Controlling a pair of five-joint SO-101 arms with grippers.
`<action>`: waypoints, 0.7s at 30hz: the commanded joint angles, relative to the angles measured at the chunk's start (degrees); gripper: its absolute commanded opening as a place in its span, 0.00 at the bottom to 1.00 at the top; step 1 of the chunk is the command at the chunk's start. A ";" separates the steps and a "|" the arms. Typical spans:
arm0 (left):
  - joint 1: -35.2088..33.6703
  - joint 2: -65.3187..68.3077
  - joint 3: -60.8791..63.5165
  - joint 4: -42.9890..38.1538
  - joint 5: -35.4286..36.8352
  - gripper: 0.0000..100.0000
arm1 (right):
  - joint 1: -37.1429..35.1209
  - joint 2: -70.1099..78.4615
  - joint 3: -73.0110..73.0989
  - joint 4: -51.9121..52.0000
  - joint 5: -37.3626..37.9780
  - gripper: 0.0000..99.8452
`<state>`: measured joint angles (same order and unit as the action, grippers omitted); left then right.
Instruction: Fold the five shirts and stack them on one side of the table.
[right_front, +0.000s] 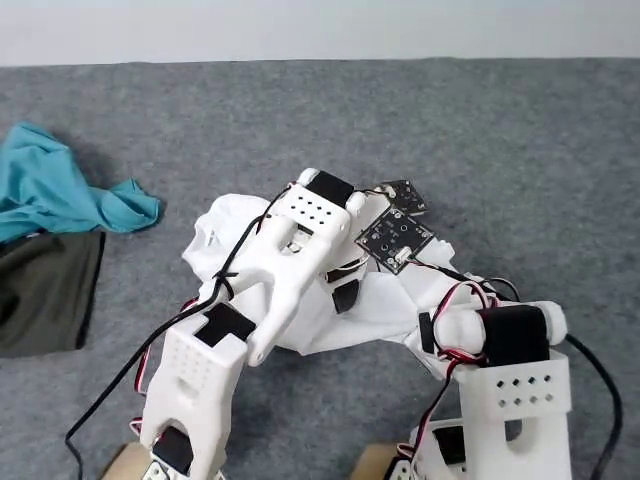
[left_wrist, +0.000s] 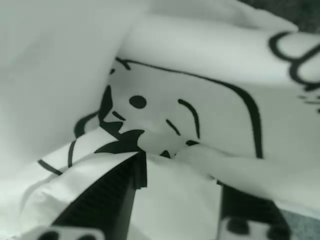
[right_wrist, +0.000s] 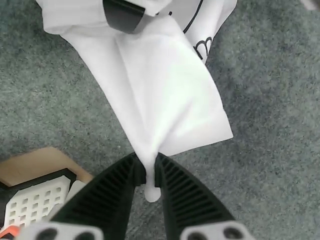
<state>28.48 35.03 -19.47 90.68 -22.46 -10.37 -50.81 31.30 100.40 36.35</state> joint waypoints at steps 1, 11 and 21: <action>-0.26 -0.44 -2.59 -1.58 -0.09 0.17 | 0.48 -1.19 -0.26 1.19 0.09 0.01; -0.35 -0.44 -2.59 -1.23 -0.09 0.03 | 0.48 -1.27 -0.26 1.19 0.18 0.01; -5.45 -1.05 -4.97 5.71 -0.18 0.00 | 0.40 -1.27 -0.26 0.57 0.26 0.01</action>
<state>24.97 35.12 -21.05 93.85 -22.20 -10.37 -50.90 31.30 100.40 36.35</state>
